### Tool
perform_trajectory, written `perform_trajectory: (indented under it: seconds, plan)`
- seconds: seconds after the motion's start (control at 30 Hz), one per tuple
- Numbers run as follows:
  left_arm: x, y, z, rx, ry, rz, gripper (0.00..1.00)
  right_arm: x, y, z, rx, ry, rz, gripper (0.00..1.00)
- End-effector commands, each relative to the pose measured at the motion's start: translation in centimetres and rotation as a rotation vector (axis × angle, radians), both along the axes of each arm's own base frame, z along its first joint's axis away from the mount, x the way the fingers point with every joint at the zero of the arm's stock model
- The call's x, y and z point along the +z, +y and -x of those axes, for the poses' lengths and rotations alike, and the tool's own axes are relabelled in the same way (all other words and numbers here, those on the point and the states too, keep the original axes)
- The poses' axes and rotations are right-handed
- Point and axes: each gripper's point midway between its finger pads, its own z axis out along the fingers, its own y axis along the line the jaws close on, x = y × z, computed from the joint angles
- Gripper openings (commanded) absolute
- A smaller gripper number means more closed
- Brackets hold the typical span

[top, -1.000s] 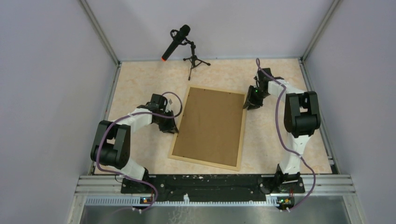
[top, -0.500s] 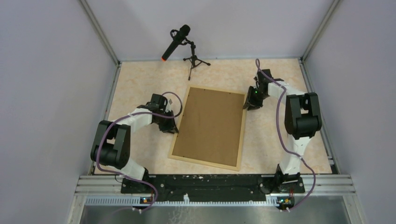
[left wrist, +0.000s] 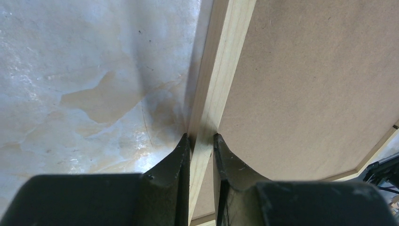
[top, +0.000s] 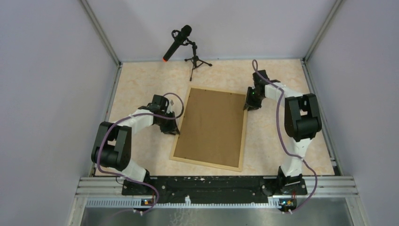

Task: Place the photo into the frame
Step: Install the photo frame at the center of the board.

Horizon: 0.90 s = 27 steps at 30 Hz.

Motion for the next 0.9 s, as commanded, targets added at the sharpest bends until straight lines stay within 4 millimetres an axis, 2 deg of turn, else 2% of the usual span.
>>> perform_trajectory:
  seconds: [0.0, 0.2, 0.27, 0.37, 0.43, 0.5, 0.57, 0.63, 0.73, 0.8, 0.87]
  plan:
    - [-1.6, 2.0, 1.8, 0.011, 0.06, -0.108, 0.0, -6.4, -0.1, 2.8, 0.017, 0.161, 0.133, 0.29]
    - [-1.5, 1.6, 1.8, -0.005, 0.055, -0.094, 0.0, -7.0, 3.0, 3.1, 0.085, 0.213, 0.015, 0.32]
    - [-1.6, 1.5, 1.9, -0.008, 0.057, -0.091, 0.0, -6.9, 3.9, 3.4, 0.11, 0.221, -0.034, 0.38]
    - [-1.6, 1.4, 1.9, -0.016, 0.061, -0.086, 0.0, -7.4, 3.7, 3.8, 0.15, 0.263, 0.005, 0.49]
    - [-1.6, 1.3, 1.9, -0.018, 0.06, -0.081, 0.0, -7.9, 3.7, 4.2, 0.178, 0.293, 0.019, 0.51]
    - [-1.6, 1.3, 2.0, -0.018, 0.061, -0.084, 0.0, -7.5, 4.3, 4.2, 0.207, 0.289, 0.002, 0.54]
    - [-1.5, 1.4, 1.9, -0.014, 0.058, -0.088, 0.0, -5.5, 5.4, 3.5, 0.232, 0.246, -0.059, 0.57]
    - [-1.5, 1.4, 1.9, -0.012, 0.054, -0.092, 0.0, -1.8, 6.1, 2.1, 0.244, 0.159, -0.087, 0.62]
    - [-1.5, 1.7, 1.9, 0.001, 0.059, -0.109, 0.0, 2.3, 4.5, 1.0, 0.227, 0.076, -0.023, 0.67]
    - [-1.5, 1.8, 1.8, 0.009, 0.06, -0.117, 0.0, 3.8, 3.6, 2.0, 0.223, 0.058, -0.029, 0.67]
    - [-1.4, 2.0, 1.8, 0.013, 0.057, -0.123, 0.0, 4.2, 3.0, 3.9, 0.222, 0.043, -0.048, 0.65]
